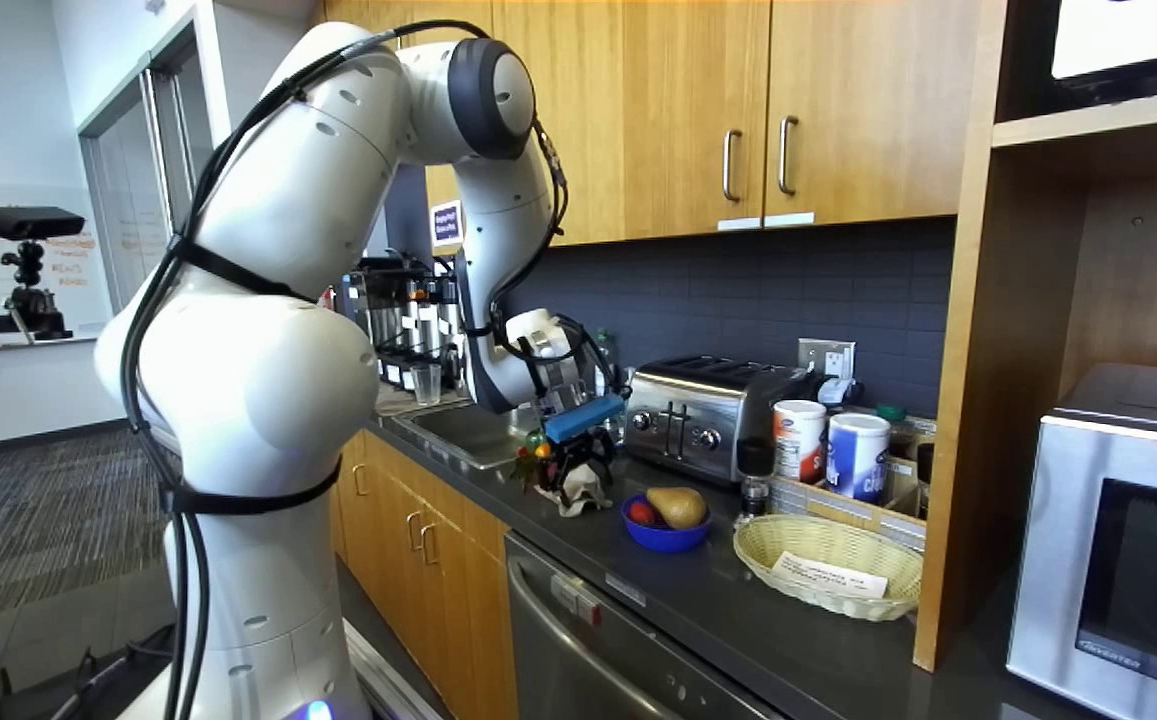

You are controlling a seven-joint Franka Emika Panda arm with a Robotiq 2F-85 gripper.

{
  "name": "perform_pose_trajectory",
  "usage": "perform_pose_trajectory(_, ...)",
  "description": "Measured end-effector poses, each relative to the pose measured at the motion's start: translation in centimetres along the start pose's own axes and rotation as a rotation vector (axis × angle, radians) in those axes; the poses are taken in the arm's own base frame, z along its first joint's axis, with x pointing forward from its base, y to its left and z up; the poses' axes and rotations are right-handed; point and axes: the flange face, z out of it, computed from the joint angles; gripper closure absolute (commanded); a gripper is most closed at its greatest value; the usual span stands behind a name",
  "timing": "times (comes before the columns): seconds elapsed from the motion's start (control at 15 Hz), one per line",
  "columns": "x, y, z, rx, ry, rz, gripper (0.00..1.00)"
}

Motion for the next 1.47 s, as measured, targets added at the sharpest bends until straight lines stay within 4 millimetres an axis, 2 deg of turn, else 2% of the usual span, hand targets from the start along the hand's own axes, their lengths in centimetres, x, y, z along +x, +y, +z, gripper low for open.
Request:
perform_pose_trajectory(1.0,4.5,-4.9,-2.2,-0.024,0.035,-0.082,0.00)
perform_pose_trajectory(1.2,4.6,-5.0,-2.3,-0.026,0.047,-0.088,0.00)
perform_pose_trajectory(1.47,3.5,-4.4,-1.9,-0.018,0.046,-0.063,0.00)
